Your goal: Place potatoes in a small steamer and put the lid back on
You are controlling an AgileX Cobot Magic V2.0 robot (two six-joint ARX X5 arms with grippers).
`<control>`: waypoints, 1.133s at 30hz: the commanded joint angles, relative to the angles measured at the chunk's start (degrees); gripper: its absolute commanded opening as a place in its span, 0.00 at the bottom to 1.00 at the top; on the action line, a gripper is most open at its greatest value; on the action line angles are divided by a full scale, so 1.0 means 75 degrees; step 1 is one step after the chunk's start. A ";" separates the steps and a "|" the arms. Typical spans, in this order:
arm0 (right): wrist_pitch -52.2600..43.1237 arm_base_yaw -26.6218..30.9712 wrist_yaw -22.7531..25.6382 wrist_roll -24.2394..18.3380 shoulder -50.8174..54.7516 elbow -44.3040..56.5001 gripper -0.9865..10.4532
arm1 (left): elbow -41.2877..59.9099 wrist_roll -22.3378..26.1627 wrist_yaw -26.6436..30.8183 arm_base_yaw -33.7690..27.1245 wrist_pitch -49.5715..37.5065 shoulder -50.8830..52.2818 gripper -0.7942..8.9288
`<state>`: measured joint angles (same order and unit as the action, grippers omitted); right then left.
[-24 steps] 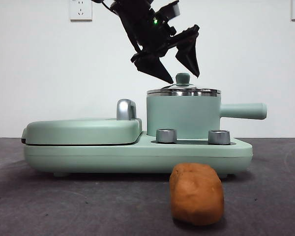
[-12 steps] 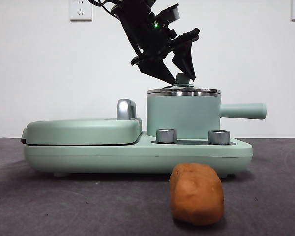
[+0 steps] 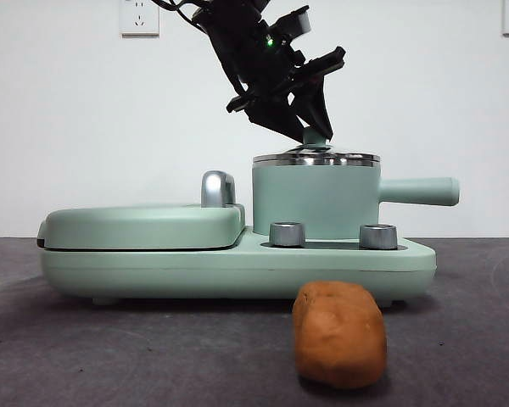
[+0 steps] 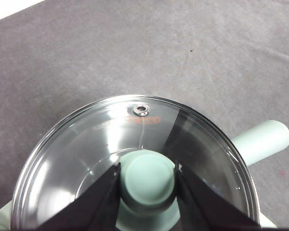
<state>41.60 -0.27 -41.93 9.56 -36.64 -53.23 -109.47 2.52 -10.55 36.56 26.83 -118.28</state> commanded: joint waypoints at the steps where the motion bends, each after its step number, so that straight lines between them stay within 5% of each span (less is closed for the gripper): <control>1: -0.0041 -0.0006 0.0020 0.0280 -0.0055 -0.0134 0.48 | -0.0396 -0.0026 0.0023 0.0038 -0.0029 -0.0073 0.17; 12: 0.1040 -0.0997 0.0924 0.0294 -0.0924 -0.0778 0.48 | -0.1915 0.0224 0.0020 -0.0192 0.1877 0.0286 0.17; 26: 0.1075 -0.4861 0.3733 0.1708 -0.3080 -0.1049 0.48 | -0.2285 0.0376 0.0020 -0.1142 0.3261 0.0953 0.17; 34: 0.0892 -0.6132 0.4672 0.2229 -0.4911 -0.1055 0.48 | -0.2285 0.0344 0.0006 -0.1953 0.3515 0.1326 0.17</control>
<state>48.66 -45.41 -7.51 24.56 -71.72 -59.99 -124.36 4.93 -10.37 21.80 54.24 -108.64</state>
